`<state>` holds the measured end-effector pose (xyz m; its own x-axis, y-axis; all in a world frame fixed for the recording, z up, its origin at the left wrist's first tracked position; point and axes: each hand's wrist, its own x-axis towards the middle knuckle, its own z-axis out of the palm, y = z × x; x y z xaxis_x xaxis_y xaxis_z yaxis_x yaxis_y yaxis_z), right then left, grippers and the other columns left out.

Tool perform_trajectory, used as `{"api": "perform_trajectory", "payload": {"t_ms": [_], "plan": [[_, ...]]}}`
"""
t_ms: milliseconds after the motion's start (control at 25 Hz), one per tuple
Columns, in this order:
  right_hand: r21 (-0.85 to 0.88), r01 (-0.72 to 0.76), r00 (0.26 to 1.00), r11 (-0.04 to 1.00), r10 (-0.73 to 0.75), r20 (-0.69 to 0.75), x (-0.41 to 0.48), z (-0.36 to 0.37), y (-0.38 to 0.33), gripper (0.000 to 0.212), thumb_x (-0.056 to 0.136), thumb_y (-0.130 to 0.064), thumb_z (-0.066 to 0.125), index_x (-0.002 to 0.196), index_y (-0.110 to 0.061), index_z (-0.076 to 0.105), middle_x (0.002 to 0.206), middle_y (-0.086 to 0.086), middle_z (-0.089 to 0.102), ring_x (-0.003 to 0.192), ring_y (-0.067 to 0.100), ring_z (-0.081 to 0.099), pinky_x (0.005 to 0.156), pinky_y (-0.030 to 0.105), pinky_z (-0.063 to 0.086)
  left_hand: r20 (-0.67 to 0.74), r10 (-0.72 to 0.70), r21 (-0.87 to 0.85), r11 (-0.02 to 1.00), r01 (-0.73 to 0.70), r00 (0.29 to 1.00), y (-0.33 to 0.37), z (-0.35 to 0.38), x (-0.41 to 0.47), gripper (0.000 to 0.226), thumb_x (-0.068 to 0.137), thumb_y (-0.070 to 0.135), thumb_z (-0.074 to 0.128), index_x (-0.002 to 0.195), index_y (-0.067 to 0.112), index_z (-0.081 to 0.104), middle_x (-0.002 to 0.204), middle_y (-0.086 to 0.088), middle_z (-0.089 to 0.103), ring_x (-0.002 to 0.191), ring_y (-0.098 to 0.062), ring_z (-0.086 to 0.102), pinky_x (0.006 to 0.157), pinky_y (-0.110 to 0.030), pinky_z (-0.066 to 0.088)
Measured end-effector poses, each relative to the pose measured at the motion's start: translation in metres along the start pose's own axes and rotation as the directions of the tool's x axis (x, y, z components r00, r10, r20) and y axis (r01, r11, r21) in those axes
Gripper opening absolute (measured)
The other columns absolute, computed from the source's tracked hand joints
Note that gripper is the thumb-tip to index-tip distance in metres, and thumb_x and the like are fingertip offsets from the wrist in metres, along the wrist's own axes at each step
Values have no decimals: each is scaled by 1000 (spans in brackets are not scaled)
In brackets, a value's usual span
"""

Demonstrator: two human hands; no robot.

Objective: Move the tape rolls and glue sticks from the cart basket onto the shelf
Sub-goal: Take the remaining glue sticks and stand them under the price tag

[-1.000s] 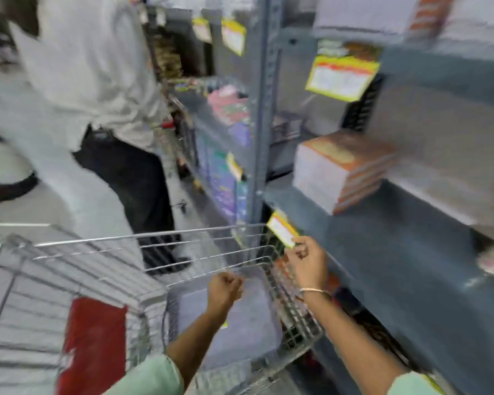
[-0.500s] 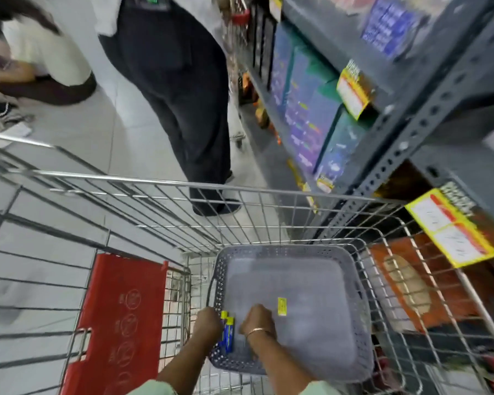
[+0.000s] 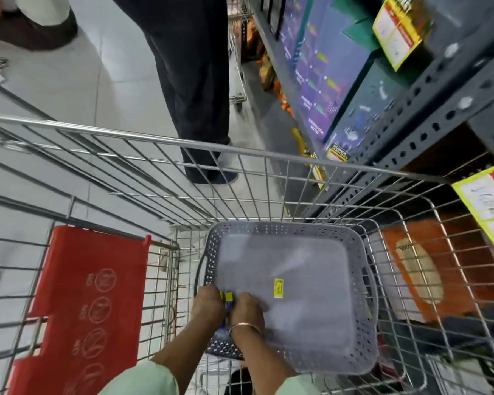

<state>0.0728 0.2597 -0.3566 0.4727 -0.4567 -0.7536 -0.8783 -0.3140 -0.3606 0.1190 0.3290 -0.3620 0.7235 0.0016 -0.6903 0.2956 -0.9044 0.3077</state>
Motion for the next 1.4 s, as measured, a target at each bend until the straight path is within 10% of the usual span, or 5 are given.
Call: {"api": "perform_trajectory", "payload": {"t_ms": [400,600,1080,1240,1400], "plan": [[144,300,928,943,-253,-275,-27,-145,22,47,73,-2,66,48,-24,32,53,6,47,53,13,45,57,27,34,-106,337,-164,922,-351,935,80,-25,-67,43,68,13,63,40,19,31,50,-21,60,67,-39,63,52,-31,29],[191,542,743,818,-360,-565,-131,-273,36,14,74,-2,63,66,-13,63,44,-6,49,46,-5,52,46,11,34,-301,579,-401,644,-651,758,199,-64,-201,51,74,-5,62,48,28,33,35,3,41,40,-7,44,45,-18,33],[341,514,157,787,304,-940,-425,-433,378,36,73,5,65,65,-29,55,43,-20,58,48,-15,52,49,2,39,13,998,-577,53,-815,55,313,119,-558,8,59,47,53,66,46,56,58,15,65,55,-4,53,55,-17,40],[438,453,-17,777,498,-867,-492,-400,485,8,62,-32,57,59,-32,49,41,-15,57,51,-15,56,53,6,40,204,965,-527,-32,-849,-163,279,219,-657,27,71,23,60,55,23,39,47,5,48,48,0,49,53,-28,35],[580,343,-124,738,648,-751,-531,-359,556,25,74,6,66,64,-16,58,50,-3,55,50,5,57,57,21,43,354,912,-435,-36,-899,-208,235,284,-710,49,78,1,63,55,30,31,46,12,40,45,-3,46,52,-27,32]]}}
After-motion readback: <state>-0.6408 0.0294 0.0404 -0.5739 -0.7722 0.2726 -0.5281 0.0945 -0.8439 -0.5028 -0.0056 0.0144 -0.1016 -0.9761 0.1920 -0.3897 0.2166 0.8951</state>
